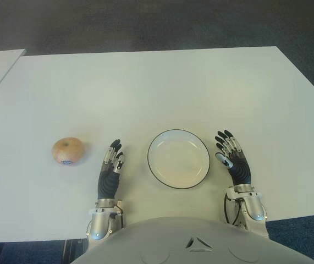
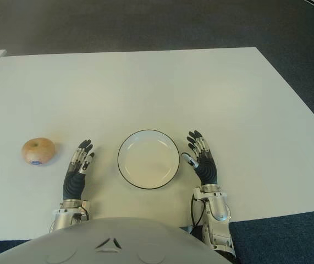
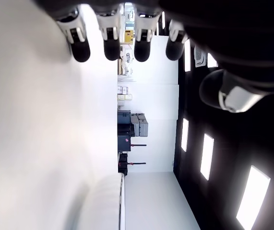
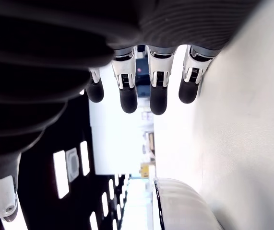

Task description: Put the apples into the plate.

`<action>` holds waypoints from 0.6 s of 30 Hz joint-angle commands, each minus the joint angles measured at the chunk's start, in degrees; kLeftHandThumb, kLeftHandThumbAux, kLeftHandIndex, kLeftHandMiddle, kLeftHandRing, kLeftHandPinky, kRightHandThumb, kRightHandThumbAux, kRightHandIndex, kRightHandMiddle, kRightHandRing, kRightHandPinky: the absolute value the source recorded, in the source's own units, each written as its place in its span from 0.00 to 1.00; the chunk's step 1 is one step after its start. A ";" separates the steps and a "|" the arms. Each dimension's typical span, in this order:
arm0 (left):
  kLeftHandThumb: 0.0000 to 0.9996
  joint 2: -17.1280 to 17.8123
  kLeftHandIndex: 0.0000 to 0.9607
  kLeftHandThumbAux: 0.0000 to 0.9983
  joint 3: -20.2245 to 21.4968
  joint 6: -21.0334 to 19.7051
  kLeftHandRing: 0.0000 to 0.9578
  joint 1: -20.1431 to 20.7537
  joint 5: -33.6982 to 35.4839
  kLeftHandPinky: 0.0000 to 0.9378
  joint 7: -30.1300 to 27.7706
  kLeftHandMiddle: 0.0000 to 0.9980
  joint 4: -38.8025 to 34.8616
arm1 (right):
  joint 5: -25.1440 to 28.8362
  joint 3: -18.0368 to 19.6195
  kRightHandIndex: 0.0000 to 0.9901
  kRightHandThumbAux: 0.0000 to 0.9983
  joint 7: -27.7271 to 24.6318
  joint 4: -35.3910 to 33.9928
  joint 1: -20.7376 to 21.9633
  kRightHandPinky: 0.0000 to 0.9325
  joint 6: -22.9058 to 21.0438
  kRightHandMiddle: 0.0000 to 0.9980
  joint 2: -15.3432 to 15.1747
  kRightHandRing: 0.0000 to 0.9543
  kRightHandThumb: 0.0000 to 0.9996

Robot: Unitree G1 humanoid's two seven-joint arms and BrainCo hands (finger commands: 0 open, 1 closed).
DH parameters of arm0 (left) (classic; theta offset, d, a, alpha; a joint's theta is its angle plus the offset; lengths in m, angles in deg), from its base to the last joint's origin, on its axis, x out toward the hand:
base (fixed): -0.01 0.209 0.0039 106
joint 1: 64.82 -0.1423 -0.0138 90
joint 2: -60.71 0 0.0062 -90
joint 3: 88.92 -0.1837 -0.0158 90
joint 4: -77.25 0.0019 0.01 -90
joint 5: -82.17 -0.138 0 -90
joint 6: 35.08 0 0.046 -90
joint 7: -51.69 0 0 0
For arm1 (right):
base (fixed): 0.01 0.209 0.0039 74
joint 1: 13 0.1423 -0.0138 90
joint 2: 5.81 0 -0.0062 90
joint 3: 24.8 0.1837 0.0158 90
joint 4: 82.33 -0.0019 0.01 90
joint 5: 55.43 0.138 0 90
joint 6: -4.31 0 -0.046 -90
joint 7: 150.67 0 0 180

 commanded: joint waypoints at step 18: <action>0.09 0.54 0.00 0.37 -0.58 -3.78 0.00 -0.94 2.43 0.01 -1.07 0.00 -1.09 | 0.71 -0.01 0.03 0.56 -0.09 1.69 -2.17 0.13 -4.49 0.15 -0.01 0.14 0.19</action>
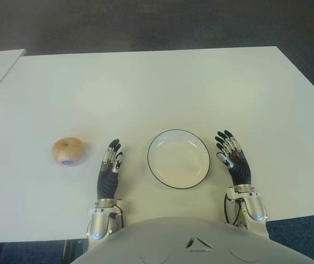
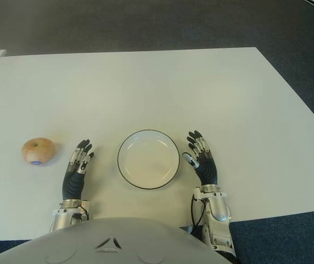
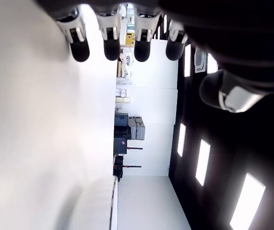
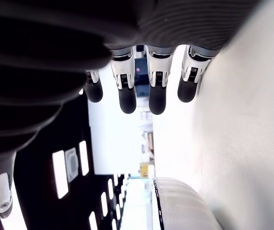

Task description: Put the apples into the plate.

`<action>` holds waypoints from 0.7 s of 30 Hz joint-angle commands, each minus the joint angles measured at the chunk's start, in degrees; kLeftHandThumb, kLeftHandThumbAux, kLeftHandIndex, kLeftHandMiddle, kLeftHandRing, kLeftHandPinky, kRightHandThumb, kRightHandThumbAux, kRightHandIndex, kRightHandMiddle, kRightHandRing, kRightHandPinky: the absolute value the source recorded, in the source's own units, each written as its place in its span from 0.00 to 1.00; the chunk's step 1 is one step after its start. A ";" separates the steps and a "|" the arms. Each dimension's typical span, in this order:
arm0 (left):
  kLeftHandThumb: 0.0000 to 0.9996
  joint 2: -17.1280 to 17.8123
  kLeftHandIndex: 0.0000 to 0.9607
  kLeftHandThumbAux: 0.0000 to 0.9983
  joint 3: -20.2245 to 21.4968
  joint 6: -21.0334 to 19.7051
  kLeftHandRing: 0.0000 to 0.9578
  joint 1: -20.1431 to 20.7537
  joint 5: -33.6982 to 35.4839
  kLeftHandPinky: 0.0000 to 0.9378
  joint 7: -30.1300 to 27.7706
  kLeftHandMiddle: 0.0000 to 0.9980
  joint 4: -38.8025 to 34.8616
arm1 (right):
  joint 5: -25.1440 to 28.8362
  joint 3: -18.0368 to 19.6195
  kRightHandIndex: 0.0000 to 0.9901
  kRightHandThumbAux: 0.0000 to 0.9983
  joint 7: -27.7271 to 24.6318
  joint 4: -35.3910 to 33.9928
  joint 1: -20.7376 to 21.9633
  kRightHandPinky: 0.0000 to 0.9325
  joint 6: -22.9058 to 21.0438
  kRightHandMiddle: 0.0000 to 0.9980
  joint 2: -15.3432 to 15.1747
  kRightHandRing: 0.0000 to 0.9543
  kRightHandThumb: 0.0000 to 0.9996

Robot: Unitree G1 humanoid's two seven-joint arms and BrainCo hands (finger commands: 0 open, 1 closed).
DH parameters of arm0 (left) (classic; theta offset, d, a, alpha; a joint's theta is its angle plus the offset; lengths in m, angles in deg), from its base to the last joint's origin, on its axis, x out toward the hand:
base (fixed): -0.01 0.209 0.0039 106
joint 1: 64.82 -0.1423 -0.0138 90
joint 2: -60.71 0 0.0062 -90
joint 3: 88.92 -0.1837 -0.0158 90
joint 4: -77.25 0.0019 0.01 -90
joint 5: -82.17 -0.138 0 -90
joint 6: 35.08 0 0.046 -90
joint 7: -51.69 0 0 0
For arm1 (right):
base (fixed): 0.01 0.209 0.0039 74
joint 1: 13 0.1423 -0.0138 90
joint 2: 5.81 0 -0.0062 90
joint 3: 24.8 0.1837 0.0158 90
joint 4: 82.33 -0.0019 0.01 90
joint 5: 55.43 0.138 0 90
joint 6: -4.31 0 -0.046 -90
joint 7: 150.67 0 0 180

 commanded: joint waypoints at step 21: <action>0.32 19.88 0.10 0.39 20.38 -8.20 0.03 -0.74 -59.85 0.03 7.96 0.05 -39.44 | 1.34 1.02 0.05 0.55 -0.85 6.51 0.63 0.14 -2.44 0.17 -0.74 0.14 0.21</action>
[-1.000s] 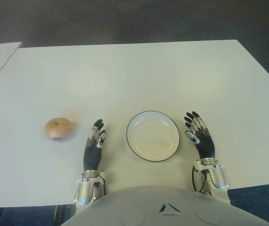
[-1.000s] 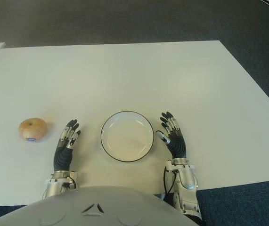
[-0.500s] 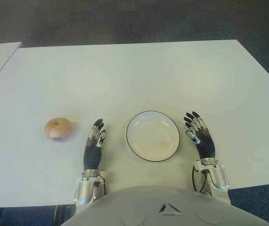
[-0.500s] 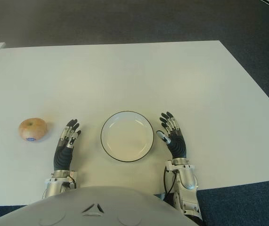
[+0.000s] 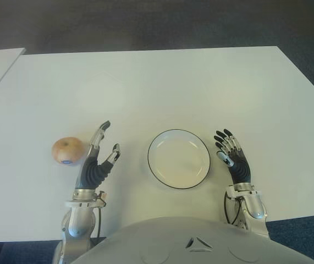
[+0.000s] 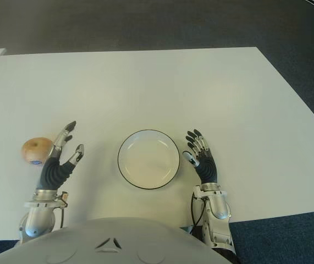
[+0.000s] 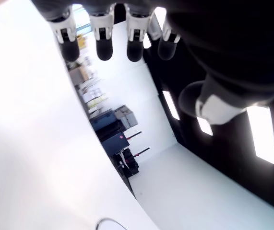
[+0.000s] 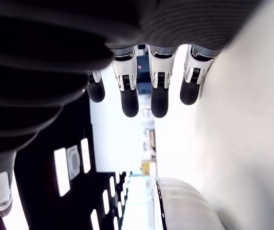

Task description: Put the apples into the plate.

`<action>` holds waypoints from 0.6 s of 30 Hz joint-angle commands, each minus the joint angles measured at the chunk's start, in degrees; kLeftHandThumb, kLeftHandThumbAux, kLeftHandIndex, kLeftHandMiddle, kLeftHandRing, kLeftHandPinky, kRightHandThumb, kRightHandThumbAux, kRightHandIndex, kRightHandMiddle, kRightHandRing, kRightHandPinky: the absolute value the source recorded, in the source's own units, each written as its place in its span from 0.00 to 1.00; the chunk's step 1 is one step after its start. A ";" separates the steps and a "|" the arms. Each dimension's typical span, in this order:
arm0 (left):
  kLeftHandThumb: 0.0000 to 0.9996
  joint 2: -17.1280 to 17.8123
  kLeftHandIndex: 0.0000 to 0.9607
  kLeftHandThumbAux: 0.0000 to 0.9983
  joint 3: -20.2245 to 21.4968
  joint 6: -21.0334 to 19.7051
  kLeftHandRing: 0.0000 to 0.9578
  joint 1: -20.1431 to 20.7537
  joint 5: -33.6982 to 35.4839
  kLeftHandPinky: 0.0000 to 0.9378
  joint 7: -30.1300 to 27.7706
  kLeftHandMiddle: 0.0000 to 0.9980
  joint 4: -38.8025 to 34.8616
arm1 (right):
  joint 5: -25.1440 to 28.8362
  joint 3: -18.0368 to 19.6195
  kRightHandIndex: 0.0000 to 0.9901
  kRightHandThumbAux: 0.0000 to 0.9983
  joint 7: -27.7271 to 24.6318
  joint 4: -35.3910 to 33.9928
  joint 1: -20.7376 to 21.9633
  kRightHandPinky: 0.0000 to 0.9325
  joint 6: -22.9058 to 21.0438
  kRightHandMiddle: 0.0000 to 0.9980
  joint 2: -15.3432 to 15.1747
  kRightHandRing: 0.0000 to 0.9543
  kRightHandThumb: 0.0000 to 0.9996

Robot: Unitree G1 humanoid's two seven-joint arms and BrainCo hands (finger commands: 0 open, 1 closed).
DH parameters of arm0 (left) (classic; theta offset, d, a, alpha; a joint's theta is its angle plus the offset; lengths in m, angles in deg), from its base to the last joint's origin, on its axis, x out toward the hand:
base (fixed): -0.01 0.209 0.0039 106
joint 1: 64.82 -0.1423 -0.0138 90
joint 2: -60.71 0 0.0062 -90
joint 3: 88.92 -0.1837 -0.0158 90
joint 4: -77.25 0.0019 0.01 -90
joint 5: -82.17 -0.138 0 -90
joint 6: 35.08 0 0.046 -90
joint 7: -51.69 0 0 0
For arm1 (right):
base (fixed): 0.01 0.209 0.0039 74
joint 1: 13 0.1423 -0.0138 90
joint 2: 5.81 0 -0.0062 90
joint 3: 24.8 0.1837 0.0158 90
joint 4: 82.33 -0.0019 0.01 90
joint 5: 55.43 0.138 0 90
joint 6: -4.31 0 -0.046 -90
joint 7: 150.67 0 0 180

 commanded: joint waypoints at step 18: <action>0.27 26.98 0.06 0.29 12.33 -2.42 0.00 8.92 -42.20 0.00 0.96 0.00 -4.56 | 1.45 0.76 0.05 0.56 -1.29 6.35 -0.19 0.11 -3.37 0.15 -0.76 0.12 0.22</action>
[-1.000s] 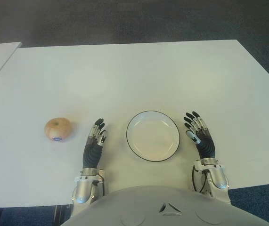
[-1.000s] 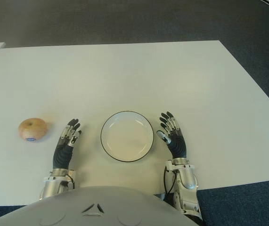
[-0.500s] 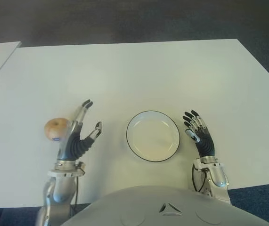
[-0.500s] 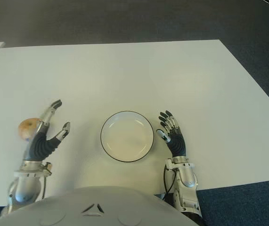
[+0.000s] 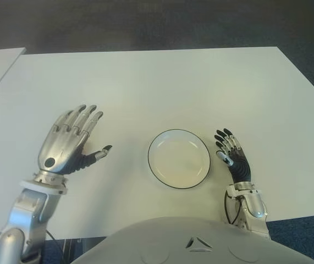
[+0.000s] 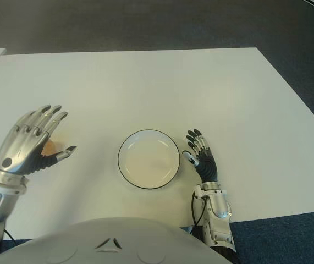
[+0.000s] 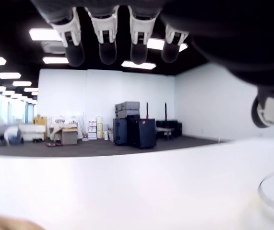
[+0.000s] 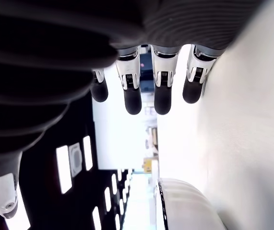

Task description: Put the apples into the plate.

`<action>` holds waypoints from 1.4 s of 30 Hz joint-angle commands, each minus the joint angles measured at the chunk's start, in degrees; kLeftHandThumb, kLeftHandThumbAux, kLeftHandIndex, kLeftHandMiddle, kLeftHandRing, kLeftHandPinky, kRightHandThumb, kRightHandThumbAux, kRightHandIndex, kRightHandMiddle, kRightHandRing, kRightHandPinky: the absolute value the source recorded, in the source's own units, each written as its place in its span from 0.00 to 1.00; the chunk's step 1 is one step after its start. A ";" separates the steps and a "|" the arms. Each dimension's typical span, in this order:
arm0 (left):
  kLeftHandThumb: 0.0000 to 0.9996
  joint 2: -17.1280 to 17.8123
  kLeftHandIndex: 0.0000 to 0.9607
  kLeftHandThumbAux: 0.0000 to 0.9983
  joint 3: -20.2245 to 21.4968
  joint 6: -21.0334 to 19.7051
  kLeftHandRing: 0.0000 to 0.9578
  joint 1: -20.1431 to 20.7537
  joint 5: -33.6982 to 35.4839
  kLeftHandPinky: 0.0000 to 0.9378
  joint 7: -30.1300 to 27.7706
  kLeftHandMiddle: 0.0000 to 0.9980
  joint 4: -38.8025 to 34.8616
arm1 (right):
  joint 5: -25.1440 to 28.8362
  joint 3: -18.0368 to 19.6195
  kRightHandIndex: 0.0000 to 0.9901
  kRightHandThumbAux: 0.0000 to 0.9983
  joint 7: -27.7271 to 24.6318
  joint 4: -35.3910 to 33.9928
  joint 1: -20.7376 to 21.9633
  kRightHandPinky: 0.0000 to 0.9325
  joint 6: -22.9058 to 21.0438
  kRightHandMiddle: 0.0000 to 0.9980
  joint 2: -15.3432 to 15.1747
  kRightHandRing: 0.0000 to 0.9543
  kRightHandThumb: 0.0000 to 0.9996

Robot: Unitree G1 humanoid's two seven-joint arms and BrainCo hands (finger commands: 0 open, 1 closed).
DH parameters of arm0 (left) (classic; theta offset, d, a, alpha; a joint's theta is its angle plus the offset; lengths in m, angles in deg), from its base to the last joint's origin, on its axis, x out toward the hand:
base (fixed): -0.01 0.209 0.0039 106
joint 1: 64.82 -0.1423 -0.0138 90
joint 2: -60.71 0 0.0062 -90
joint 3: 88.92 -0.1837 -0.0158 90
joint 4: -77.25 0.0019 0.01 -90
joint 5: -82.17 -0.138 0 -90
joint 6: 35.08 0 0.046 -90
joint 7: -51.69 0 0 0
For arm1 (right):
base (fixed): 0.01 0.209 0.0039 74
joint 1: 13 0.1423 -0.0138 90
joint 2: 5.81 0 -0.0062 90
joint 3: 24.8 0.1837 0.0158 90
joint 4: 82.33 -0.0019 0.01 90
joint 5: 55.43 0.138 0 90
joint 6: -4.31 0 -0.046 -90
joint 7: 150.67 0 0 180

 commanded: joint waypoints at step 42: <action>0.32 23.34 0.06 0.25 -5.18 3.72 0.00 1.66 2.43 0.00 10.30 0.00 27.78 | 1.28 1.74 0.06 0.48 -1.32 1.66 -2.93 0.10 -5.20 0.15 -1.97 0.11 0.27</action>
